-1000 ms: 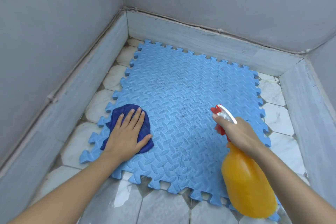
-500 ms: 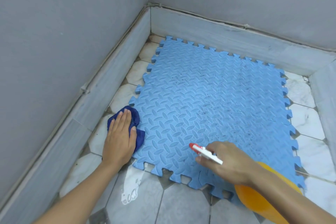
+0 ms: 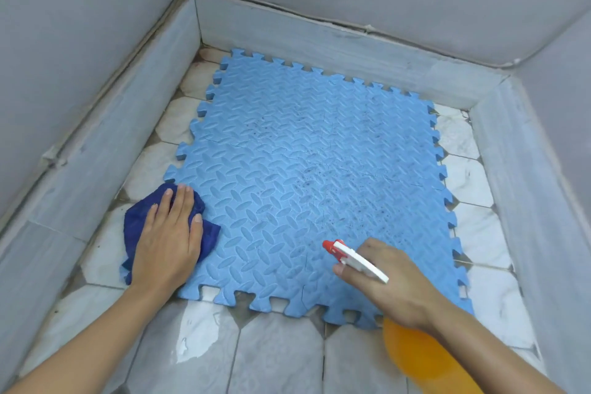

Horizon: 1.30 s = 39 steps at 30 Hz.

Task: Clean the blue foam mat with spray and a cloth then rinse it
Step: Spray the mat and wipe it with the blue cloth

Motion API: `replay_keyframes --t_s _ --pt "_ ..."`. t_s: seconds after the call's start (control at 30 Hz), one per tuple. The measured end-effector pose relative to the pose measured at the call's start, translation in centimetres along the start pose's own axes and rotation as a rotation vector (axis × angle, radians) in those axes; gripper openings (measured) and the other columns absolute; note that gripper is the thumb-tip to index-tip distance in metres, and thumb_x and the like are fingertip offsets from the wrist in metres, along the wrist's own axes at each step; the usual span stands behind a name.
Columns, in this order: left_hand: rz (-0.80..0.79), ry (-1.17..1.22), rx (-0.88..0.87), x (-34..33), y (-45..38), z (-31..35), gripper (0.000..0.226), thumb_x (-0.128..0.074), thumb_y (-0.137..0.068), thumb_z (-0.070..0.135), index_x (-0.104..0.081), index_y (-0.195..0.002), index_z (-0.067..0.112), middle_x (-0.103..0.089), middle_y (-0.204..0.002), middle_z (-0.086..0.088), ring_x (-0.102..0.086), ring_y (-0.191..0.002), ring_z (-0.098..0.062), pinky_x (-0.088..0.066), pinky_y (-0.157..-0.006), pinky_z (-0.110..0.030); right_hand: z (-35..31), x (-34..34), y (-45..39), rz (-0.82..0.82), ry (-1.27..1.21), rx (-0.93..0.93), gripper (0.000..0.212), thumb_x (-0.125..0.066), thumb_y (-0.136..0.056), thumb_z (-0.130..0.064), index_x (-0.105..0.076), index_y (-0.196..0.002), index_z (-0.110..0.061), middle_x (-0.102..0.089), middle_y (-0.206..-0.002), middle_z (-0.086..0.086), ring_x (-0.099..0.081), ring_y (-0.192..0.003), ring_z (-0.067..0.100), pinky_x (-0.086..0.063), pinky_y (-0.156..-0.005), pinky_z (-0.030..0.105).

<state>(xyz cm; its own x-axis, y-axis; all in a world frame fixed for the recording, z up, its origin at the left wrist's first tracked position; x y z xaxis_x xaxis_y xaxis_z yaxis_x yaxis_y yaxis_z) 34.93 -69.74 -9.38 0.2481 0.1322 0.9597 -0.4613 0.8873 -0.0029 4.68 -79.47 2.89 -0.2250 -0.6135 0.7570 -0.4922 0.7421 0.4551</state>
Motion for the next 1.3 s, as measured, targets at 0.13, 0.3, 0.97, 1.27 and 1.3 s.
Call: replay_keyframes --t_s 0.13,0.3,0.97,1.27,1.3 --pt "0.010 0.112 -0.065 -0.4 -2.0 3.6 0.065 -0.014 -0.095 0.036 -0.029 -0.147 0.000 -0.029 -0.155 -0.016 -0.025 -0.143 -0.032 -0.026 -0.112 -0.049 3.1 1.1 1.2 0.097 -0.243 -0.250 0.061 -0.061 -0.087 -0.052 -0.055 -0.085 0.008 -0.059 -0.079 0.018 -0.056 -0.065 0.028 -0.051 -0.069 0.043" --pt "-0.070 0.185 -0.225 -2.1 -3.9 9.2 0.062 -0.015 -0.098 0.038 -0.017 -0.152 0.008 -0.014 -0.161 -0.005 -0.009 -0.148 -0.017 -0.010 -0.118 -0.036 7.3 1.6 3.9 0.145 -0.432 -0.396 0.070 -0.057 -0.076 -0.070 -0.063 -0.098 -0.004 -0.065 -0.096 0.018 -0.061 -0.072 0.019 -0.052 -0.063 0.029" --pt "-0.067 -0.171 -0.115 -3.5 -4.3 10.6 0.083 -0.025 -0.088 0.058 -0.030 -0.146 -0.002 -0.027 -0.154 -0.022 -0.024 -0.142 -0.038 -0.015 -0.112 -0.061 7.0 3.1 5.5 0.409 -0.392 -0.292 0.044 -0.063 -0.090 -0.041 -0.048 -0.062 -0.011 -0.052 -0.072 0.007 -0.052 -0.065 0.014 -0.043 -0.062 0.036" --pt "-0.061 -0.176 -0.123 -3.6 -4.2 10.2 0.084 -0.019 -0.089 0.061 -0.028 -0.148 0.002 -0.025 -0.156 -0.019 -0.021 -0.144 -0.035 -0.014 -0.113 -0.059 4.9 4.0 3.0 0.419 -0.620 -0.371 0.045 -0.064 -0.089 -0.039 -0.053 -0.078 0.003 -0.050 -0.070 0.012 -0.048 -0.056 0.019 -0.051 -0.052 0.039" --pt "-0.064 -0.176 -0.117 -3.7 -4.1 10.3 0.084 -0.018 -0.089 0.061 -0.028 -0.148 0.002 -0.025 -0.156 -0.018 -0.021 -0.144 -0.035 -0.014 -0.113 -0.059 5.3 3.7 3.1 0.421 -0.634 -0.389 0.042 -0.064 -0.088 -0.039 -0.059 -0.084 0.002 -0.057 -0.073 0.010 -0.050 -0.056 0.018 -0.050 -0.049 0.034"
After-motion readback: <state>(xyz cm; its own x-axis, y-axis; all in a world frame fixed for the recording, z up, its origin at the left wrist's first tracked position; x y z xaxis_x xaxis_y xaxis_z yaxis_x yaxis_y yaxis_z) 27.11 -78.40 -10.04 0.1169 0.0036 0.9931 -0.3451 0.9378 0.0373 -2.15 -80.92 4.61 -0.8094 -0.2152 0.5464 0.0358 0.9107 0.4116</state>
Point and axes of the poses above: each hand's wrist, its own y-axis away from the middle knuckle, its own x-axis out of the back of the hand, z = x × y, the point moved 2 cm from there along -y, towards the middle knuckle
